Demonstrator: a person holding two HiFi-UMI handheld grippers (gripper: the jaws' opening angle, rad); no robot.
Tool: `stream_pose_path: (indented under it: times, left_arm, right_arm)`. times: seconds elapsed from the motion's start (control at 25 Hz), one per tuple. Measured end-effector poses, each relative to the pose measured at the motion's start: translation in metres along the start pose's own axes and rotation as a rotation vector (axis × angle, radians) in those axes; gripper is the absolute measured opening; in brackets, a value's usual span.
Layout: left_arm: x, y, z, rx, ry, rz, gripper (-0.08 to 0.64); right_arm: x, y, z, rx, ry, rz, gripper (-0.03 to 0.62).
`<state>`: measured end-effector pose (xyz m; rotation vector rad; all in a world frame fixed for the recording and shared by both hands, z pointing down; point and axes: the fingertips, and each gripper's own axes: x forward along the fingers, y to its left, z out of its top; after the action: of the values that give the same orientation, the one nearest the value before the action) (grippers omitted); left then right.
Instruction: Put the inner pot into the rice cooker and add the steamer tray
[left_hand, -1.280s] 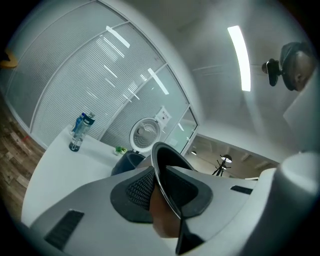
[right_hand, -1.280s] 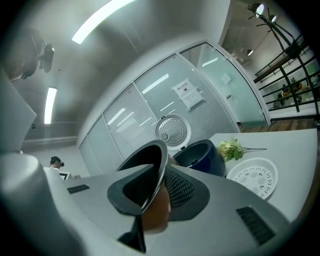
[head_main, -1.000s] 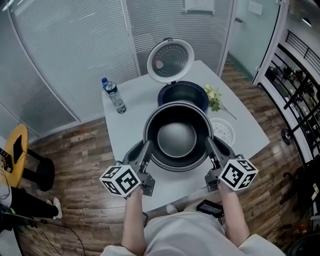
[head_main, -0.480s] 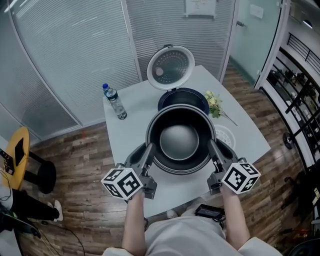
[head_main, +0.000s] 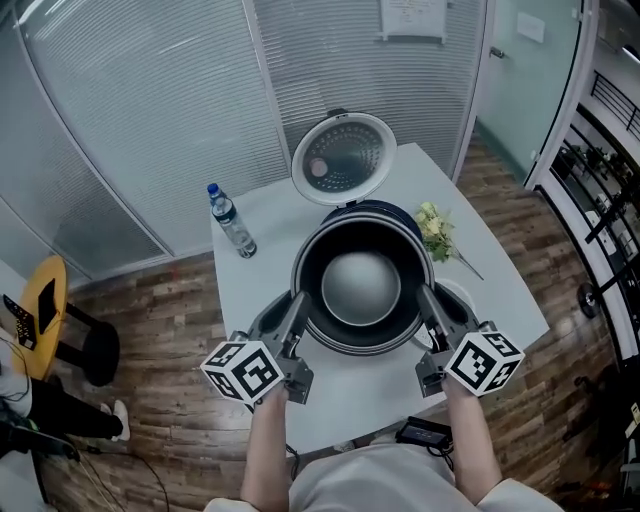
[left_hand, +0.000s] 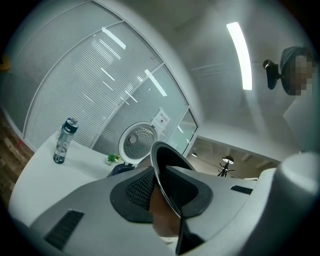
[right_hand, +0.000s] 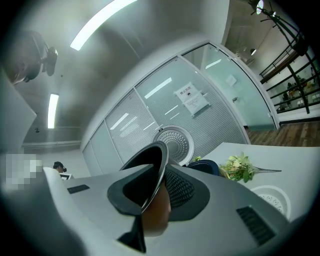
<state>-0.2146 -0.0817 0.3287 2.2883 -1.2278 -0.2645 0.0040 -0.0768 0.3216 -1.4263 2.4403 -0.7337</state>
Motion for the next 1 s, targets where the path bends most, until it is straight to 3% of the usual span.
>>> stream_pose_path:
  times: [0.4,1.0]
  left_arm:
    - [0.045,0.018,0.014,-0.029,-0.025,0.061,0.071]
    - [0.100,0.024,0.031,-0.036,-0.097,0.091,0.072]
  right_arm:
    - [0.054,-0.030,0.026,0.008,0.047,0.063,0.081]
    - [0.099,-0.066,0.063,-0.007,0.051,0.148,0.081]
